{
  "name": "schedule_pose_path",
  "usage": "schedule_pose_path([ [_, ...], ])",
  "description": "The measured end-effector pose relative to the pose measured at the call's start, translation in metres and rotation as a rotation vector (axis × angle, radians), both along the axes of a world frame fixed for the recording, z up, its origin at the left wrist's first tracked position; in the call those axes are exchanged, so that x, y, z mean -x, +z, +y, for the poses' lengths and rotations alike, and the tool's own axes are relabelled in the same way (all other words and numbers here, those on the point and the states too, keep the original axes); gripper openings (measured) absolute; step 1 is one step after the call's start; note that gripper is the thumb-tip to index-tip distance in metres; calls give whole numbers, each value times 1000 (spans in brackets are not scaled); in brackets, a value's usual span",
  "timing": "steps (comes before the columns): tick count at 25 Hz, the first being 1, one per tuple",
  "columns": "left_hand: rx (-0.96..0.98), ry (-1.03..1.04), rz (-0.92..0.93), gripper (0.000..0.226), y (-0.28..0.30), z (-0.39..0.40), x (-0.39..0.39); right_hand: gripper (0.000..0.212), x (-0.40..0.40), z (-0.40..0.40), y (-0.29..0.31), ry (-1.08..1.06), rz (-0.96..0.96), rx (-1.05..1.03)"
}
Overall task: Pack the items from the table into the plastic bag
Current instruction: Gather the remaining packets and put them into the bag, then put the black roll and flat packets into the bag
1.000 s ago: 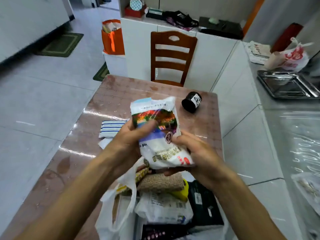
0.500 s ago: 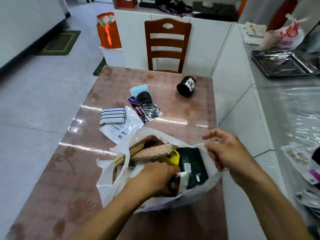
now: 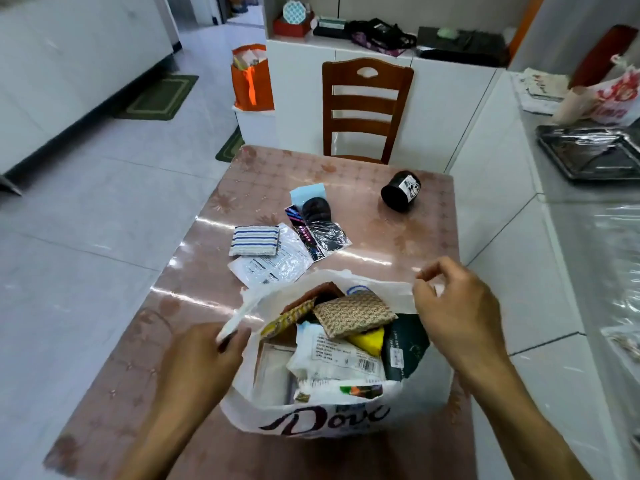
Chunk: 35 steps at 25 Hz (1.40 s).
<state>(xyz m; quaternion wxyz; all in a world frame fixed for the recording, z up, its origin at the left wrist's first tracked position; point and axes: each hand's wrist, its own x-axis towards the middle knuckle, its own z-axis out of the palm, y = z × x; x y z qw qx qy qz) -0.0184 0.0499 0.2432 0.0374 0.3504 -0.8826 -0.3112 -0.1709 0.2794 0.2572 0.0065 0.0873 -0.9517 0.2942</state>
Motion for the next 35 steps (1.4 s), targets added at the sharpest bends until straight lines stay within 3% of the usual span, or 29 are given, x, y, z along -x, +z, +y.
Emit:
schedule_pose_path([
  [2,-464,77,262,43,15,1,9,14,4,2,7,-201,12,406],
  [3,-573,50,324,43,27,5,13,17,8,5,17,-241,-15,569],
  [5,-619,9,404,39,42,13,19,19,13,6,32,-219,-84,674],
  [6,-643,59,441,36,42,11,25,19,17,0,31,-171,-110,644],
  [9,-838,245,425,31,25,-1,33,19,20,-18,10,-7,-174,193],
  [11,-889,162,456,31,24,5,39,22,27,-12,14,-49,-101,155],
  [14,-834,143,530,31,16,12,42,22,40,3,23,-116,24,275],
  [18,-736,86,399,39,3,-1,45,20,45,-7,-12,34,-129,-187],
  [23,-18,-63,193,64,14,-28,74,23,83,-15,26,75,-36,-519],
  [26,36,-73,262,52,-5,-56,133,26,114,-28,30,73,67,-509],
  [29,164,-374,118,27,-53,-53,212,28,164,-54,4,151,-18,-378],
  [32,399,-854,-310,74,-139,-31,281,51,221,-69,-64,336,-157,-310],
  [35,416,-863,-582,109,-213,-46,315,74,261,-52,-117,407,-186,-357],
])
